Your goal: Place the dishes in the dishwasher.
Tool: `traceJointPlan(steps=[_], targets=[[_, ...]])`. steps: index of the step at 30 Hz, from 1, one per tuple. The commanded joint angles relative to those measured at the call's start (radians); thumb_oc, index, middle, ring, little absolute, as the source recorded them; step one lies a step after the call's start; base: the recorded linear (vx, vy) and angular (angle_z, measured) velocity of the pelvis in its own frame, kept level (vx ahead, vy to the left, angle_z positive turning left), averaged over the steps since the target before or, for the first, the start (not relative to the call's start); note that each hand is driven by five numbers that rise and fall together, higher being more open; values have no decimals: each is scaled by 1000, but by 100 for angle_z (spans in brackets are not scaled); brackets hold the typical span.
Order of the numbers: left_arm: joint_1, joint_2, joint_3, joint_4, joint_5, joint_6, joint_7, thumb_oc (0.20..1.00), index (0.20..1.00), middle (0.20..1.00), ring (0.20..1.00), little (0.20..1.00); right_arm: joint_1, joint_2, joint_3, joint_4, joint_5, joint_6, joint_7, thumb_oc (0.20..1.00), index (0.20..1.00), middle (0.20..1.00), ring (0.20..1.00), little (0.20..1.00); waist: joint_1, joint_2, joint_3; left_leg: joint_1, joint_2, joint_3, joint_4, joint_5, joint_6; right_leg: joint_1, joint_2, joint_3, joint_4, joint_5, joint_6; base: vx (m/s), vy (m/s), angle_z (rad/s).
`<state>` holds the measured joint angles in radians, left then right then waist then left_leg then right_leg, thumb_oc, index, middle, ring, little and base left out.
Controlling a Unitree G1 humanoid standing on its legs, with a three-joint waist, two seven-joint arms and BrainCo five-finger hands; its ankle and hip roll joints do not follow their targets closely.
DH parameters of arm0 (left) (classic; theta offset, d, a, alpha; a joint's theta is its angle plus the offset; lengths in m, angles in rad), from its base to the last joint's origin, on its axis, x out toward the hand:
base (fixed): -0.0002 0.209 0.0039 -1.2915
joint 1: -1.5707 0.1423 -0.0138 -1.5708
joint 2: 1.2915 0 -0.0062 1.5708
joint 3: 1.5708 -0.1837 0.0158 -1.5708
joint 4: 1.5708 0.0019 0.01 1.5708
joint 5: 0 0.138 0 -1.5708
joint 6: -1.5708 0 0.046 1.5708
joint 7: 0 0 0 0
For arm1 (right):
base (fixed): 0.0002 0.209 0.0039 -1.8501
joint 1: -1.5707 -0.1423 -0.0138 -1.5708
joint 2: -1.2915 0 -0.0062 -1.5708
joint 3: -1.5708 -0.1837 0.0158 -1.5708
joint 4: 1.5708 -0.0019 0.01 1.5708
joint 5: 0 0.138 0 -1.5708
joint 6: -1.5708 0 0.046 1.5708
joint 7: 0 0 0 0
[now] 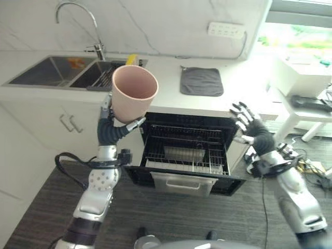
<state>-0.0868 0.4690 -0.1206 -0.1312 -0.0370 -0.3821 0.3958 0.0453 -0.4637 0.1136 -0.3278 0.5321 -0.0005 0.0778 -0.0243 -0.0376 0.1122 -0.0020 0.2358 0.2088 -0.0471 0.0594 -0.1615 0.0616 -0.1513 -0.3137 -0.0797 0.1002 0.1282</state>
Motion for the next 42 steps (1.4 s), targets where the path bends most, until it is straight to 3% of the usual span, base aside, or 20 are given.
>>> traceJointPlan(steps=[1, 6, 13, 27, 42], targets=[[-51, 42, -8, -30, 95, -28, 69, 200, 200, 200, 200, 200, -100, 13, -33, -55, 10, -12, -23, 1000, 1000, 1000, 1000, 1000, 2, 11, -12, 139, 0, 28, -40, -14, 17, 82, -71, -28, -5, -16, 60, 86, 60, -4], [-152, 20, -109, 41, 190, 10, 140, 200, 200, 200, 200, 200, -181, 26, 40, -31, 26, -47, -69, 1000, 1000, 1000, 1000, 1000, 2, 6, -20, 166, -15, 21, -40, -49, 34, 77, -84, -26, 2, -8, 72, 45, 4, -1], [-198, -26, -214, 154, 181, 70, 200, 200, 200, 200, 200, 200, -279, 61, 114, -18, 2, -36, -115, 1000, 1000, 1000, 1000, 1000, 7, 1, -43, 179, -14, 26, -40, -64, 39, 80, -66, -14, -4, -15, 58, 26, -43, -1], [-230, -48, -309, 165, 214, 38, 174, 200, 200, 200, 200, 200, -406, 112, 206, 53, 44, 28, -139, 1000, 1000, 1000, 1000, 1000, 39, -7, -74, 192, -13, 17, -40, -72, 36, 103, -51, -31, -8, -30, 45, 8, -28, 0], [-236, -46, -330, 116, 190, 44, 148, 200, 200, 200, 200, 200, -443, 139, 225, 120, 1, 27, -172, 1000, 1000, 1000, 1000, 1000, 50, -3, -75, 194, -16, 7, -40, -76, 38, 107, -47, -34, -8, -35, 41, 3, 4, 2]])
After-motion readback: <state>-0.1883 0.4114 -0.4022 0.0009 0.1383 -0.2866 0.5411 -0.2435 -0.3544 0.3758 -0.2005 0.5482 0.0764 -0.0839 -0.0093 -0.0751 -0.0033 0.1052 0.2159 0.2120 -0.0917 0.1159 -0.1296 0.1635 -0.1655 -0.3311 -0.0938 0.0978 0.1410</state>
